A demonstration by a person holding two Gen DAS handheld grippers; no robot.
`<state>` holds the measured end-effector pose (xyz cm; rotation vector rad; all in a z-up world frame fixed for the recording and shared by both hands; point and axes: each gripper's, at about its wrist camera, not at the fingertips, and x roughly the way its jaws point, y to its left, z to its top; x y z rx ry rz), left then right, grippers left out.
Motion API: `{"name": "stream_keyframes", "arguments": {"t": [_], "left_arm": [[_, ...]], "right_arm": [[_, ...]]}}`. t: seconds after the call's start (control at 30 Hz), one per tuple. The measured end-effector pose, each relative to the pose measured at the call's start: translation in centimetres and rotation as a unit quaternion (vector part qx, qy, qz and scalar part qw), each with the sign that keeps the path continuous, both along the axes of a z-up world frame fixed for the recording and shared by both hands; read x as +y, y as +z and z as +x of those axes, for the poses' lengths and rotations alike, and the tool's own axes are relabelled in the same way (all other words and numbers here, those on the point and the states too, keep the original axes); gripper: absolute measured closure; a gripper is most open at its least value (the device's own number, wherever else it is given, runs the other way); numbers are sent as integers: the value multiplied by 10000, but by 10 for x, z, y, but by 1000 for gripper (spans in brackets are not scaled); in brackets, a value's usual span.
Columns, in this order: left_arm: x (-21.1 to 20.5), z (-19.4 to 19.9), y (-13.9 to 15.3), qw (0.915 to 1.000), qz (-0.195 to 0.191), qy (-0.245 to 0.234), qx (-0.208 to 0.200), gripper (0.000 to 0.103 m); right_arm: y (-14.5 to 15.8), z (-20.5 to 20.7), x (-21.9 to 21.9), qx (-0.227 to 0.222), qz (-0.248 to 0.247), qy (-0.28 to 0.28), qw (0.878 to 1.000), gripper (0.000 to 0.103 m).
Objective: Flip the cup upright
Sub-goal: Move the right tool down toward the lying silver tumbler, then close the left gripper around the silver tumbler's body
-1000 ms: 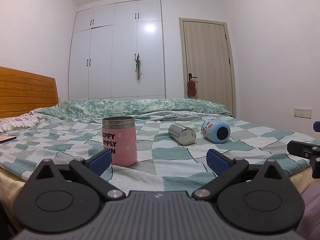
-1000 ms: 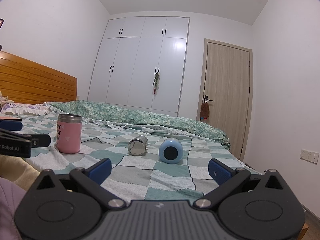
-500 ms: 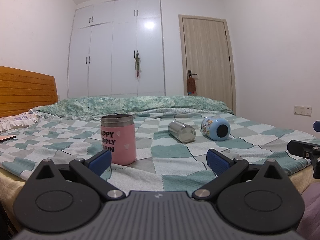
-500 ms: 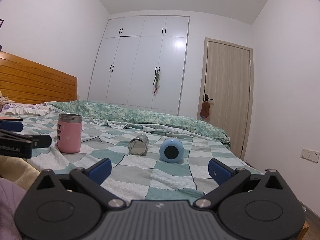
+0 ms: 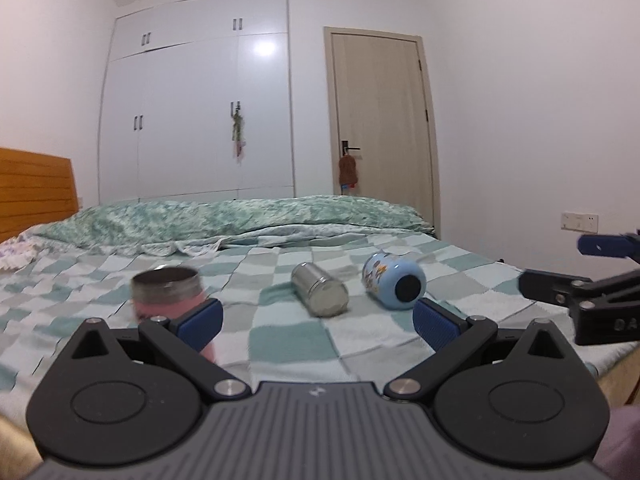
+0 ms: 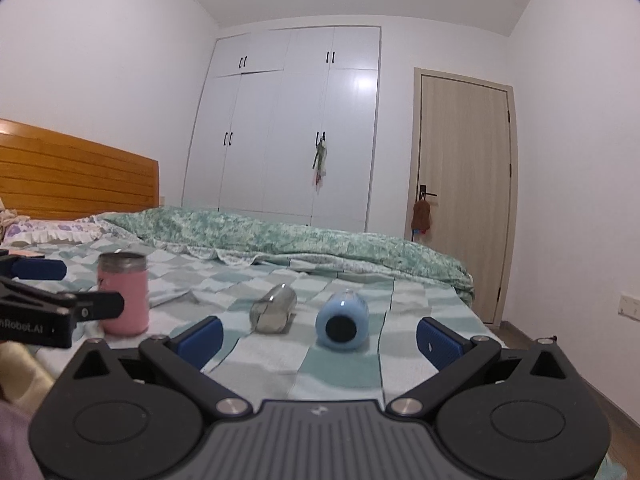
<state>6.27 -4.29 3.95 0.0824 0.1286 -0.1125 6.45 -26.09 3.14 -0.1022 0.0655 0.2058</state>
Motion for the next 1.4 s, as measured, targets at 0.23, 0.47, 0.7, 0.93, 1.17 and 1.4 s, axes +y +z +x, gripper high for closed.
{"name": "stream_keyframes", "arguments": {"t": [0.23, 0.47, 0.7, 0.93, 1.17, 1.4], "left_arm": [[-27, 71, 18, 9993, 148, -64, 343, 0], [-33, 157, 35, 9939, 121, 183, 1084, 0], [-36, 247, 40, 9846, 110, 526, 1663, 0], [-34, 330, 27, 9682, 82, 921, 2326, 0], [-38, 396, 2, 9435, 255, 1247, 3061, 0], [-45, 435, -23, 9156, 255, 1150, 3844, 0]], "right_arm": [[22, 71, -11, 239, -96, 228, 9994, 0], [39, 164, -18, 727, -167, 529, 9958, 0], [50, 266, -22, 1263, -275, 877, 9877, 0], [46, 360, -11, 1629, -601, 1265, 9767, 0], [32, 430, 5, 2133, -1056, 1369, 9616, 0], [10, 447, 1, 2123, -1206, 1365, 9601, 0]]}}
